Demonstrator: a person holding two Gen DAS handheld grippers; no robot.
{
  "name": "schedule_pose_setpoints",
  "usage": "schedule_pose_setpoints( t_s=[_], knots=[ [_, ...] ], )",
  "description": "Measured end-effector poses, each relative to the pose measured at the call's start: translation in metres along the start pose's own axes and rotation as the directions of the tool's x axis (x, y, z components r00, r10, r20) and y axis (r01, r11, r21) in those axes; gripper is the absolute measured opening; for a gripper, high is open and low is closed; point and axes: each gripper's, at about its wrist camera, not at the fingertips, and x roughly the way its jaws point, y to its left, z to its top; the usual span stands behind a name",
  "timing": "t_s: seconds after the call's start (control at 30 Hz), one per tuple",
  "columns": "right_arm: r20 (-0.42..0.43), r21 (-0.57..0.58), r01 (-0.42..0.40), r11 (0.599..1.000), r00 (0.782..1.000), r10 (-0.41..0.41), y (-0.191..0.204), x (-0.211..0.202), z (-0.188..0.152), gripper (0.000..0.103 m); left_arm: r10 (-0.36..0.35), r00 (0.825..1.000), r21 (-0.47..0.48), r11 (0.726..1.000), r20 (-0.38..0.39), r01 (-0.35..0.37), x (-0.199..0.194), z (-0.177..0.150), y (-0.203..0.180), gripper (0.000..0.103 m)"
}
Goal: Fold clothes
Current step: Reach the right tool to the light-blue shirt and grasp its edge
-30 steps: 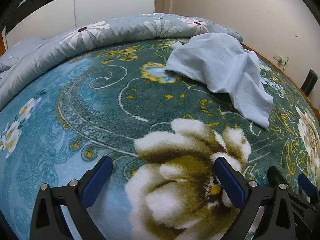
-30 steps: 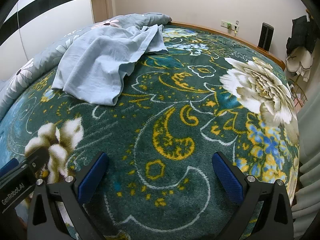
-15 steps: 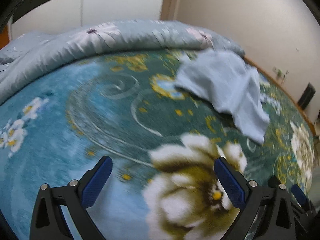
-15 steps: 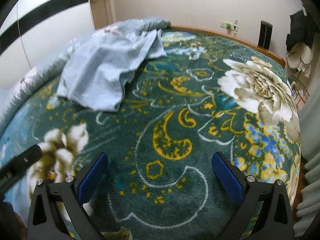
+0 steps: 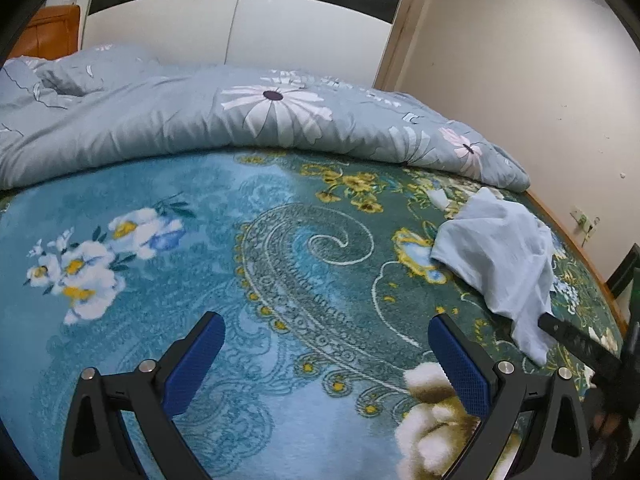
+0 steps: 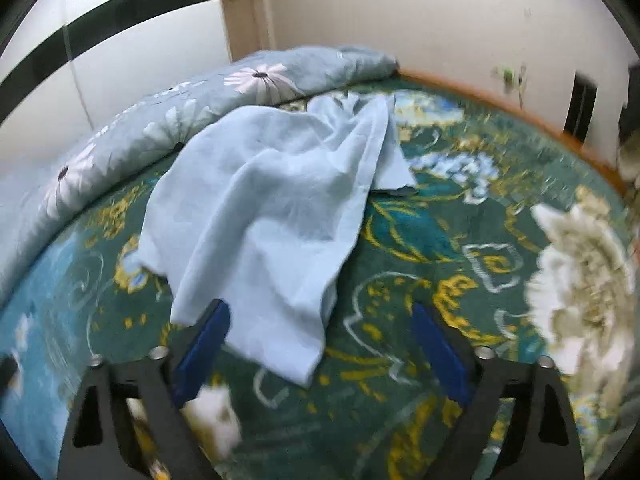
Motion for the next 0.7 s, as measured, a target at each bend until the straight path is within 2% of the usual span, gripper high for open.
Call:
schedule_pose_setpoints(
  t_s=[0.03, 0.07, 0.13, 0.3, 0.4, 0.47, 0.53, 0.6, 0.63, 0.7],
  knots=[
    [-0.028, 0.032, -0.020, 0.999, 0.999, 0.021, -0.003, 0.006, 0.002, 0.057, -0.002, 1.000, -0.001, 1.000, -0.003, 0.002, 0.001, 0.000, 0.000, 0.103],
    [-0.057, 0.068, -0.046, 0.997, 0.997, 0.050, -0.005, 0.011, 0.003, 0.032, -0.007, 1.000, -0.001, 1.000, -0.001, 0.007, 0.000, 0.000, 0.000, 0.103],
    [-0.091, 0.135, -0.120, 0.984, 0.987, 0.133, -0.010, 0.014, 0.003, 0.013, -0.017, 1.000, -0.004, 1.000, 0.008, 0.017, -0.004, 0.000, -0.001, 0.103],
    [-0.008, 0.131, -0.219, 0.967, 0.975, 0.222, -0.006, -0.023, 0.007, 0.009, -0.022, 1.000, -0.006, 1.000, 0.015, 0.022, -0.007, 0.001, -0.002, 0.103],
    [0.024, 0.091, -0.325, 0.941, 0.946, 0.324, 0.006, -0.064, 0.003, 0.008, -0.019, 0.999, -0.007, 1.000, 0.029, 0.019, -0.010, 0.003, 0.000, 0.103],
    [0.032, 0.010, -0.364, 0.931, 0.931, 0.363, 0.022, -0.094, -0.010, 0.008, -0.012, 0.999, -0.005, 1.000, 0.044, 0.012, -0.014, 0.006, 0.001, 0.103],
    [0.020, -0.053, -0.408, 0.911, 0.912, 0.410, 0.035, -0.117, -0.030, 0.004, -0.002, 0.998, -0.007, 1.000, 0.056, 0.002, -0.017, 0.009, 0.005, 0.103],
    [-0.024, -0.079, -0.475, 0.876, 0.880, 0.475, 0.047, -0.132, -0.059, 0.002, 0.016, 0.998, -0.025, 1.000, 0.067, -0.015, -0.021, 0.012, 0.011, 0.103],
    [-0.047, -0.097, -0.483, 0.870, 0.875, 0.481, 0.053, -0.137, -0.074, 0.002, 0.018, 0.997, -0.037, 0.999, 0.069, -0.016, -0.024, 0.014, 0.015, 0.103],
    [-0.079, -0.129, -0.472, 0.872, 0.882, 0.465, 0.058, -0.147, -0.094, 0.002, 0.014, 0.998, -0.054, 0.999, 0.066, -0.010, -0.030, 0.015, 0.021, 0.103]
  ],
)
